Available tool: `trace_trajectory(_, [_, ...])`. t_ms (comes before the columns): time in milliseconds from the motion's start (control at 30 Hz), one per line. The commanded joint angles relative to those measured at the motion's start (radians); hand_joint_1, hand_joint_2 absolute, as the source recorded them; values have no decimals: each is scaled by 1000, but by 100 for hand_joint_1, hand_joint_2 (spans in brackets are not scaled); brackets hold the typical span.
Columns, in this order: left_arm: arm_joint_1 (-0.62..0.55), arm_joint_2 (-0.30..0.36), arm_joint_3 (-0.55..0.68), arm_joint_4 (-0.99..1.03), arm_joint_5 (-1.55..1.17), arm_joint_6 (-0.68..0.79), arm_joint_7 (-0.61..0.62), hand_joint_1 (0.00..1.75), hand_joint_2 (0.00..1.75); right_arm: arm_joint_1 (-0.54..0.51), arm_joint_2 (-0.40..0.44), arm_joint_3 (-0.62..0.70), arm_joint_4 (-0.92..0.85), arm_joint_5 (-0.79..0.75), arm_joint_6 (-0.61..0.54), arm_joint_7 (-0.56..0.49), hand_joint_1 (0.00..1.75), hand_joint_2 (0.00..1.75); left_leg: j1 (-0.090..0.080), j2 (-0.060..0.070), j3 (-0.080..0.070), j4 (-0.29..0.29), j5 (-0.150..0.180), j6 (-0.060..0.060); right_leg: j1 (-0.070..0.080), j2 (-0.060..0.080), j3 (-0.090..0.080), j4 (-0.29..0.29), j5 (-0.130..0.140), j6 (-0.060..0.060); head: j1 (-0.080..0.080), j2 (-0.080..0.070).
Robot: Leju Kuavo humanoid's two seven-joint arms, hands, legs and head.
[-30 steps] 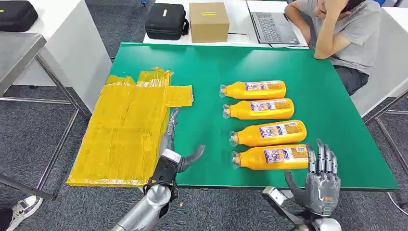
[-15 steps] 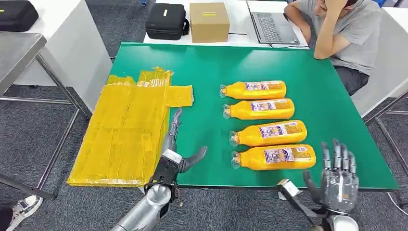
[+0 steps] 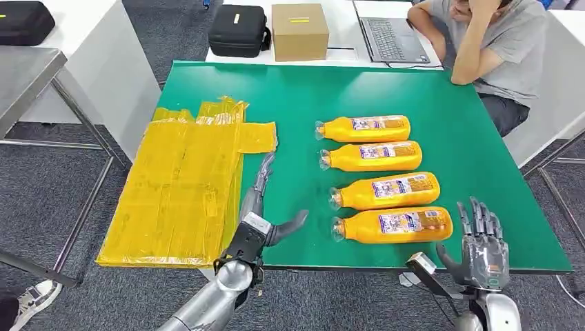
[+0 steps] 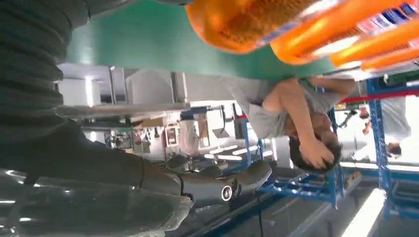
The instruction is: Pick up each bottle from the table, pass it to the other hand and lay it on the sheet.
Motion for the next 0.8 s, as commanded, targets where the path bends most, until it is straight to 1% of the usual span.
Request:
trace_trajectory(33, [-54, 5, -56, 79, 8, -8, 2, 0, 175, -110, 10, -21, 219, -10, 1, -76, 0, 175, 0, 2, 4, -1, -1, -1, 0, 1, 3, -1, 0, -1, 0, 0])
trace_trajectory(67, [-58, 3, -58, 81, 8, -7, 2, 0, 175, -115, 16, -25, 225, -2, 1, -87, 0, 175, 0, 2, 2, -1, -1, -1, 0, 1, 2, -1, 0, -1, 0, 0])
trace_trajectory(100, [-61, 0, -60, 84, 10, -7, 2, 0, 175, -117, 22, -31, 226, 7, 1, -98, 0, 175, 0, 2, 5, -1, -1, -1, 0, 2, 4, -1, -1, -1, 0, 0])
trace_trajectory(167, [-65, -3, -61, 84, 12, -3, 2, 0, 175, -122, 32, -38, 228, 7, 1, -123, 0, 175, 0, 2, 5, -1, -1, -2, 0, 1, 4, 0, -1, -1, 0, 0])
trace_trajectory(267, [-67, -3, -62, 81, 16, 1, 2, 0, 175, -134, 37, -44, 245, 2, 1, -145, 0, 175, 0, 1, 2, -1, 0, -1, 0, 0, 2, -1, 0, -1, 0, 0])
trace_trajectory(367, [-67, -3, -62, 81, 16, 1, 2, 0, 175, -134, 37, -44, 245, 2, 1, -145, 0, 175, -1, 2, 4, -1, -1, -1, 0, 1, 4, 0, -1, -1, 0, 0])
trace_trajectory(467, [-68, -1, -58, 70, 27, 2, 2, 0, 175, -151, 41, -44, 273, 1, 1, -158, 0, 175, 0, 1, 2, -1, 0, -1, 0, 1, 2, -1, 0, -1, 0, 0])
trace_trajectory(500, [-70, 0, -52, 68, 30, 14, 2, 0, 175, -157, 43, -43, 284, 11, 1, -156, 0, 175, -1, 1, 5, -1, -1, -1, -1, 0, 4, 0, -1, -1, 0, 0])
trace_trajectory(533, [-72, 3, -50, 66, 31, 20, 2, 0, 175, -161, 46, -42, 291, 20, 1, -155, 0, 175, 0, 2, 2, -1, 0, -1, 0, 1, 2, -1, 0, -1, 0, 0])
trace_trajectory(567, [-73, 5, -49, 63, 32, 22, 2, 0, 175, -162, 47, -42, 292, 24, 1, -154, 0, 175, -1, 3, 5, -1, -1, -1, 0, 2, 4, 0, -1, -1, 0, 0])
trace_trajectory(600, [-73, 5, -49, 63, 32, 22, 2, 0, 175, -162, 47, -42, 292, 24, 1, -154, 0, 175, 0, 2, 2, -1, 0, -1, 0, 1, 2, -1, 0, -1, 0, 0])
trace_trajectory(700, [-73, 5, -49, 63, 32, 22, 2, 0, 175, -162, 47, -42, 292, 24, 1, -154, 0, 175, -1, 2, 6, -1, -1, -2, -1, 1, 4, 1, -2, -2, 0, 0])
trace_trajectory(733, [-73, 5, -49, 63, 32, 22, 2, 0, 175, -162, 47, -42, 292, 24, 1, -154, 0, 175, 0, 1, 3, -1, -1, -1, 0, 0, 3, 0, -1, -1, 0, 0])
trace_trajectory(800, [-73, 5, -49, 63, 32, 22, 2, 0, 175, -162, 47, -42, 292, 24, 1, -154, 0, 175, 0, 1, 2, -1, 0, -1, 0, 0, 2, 0, 0, -1, 0, 0])
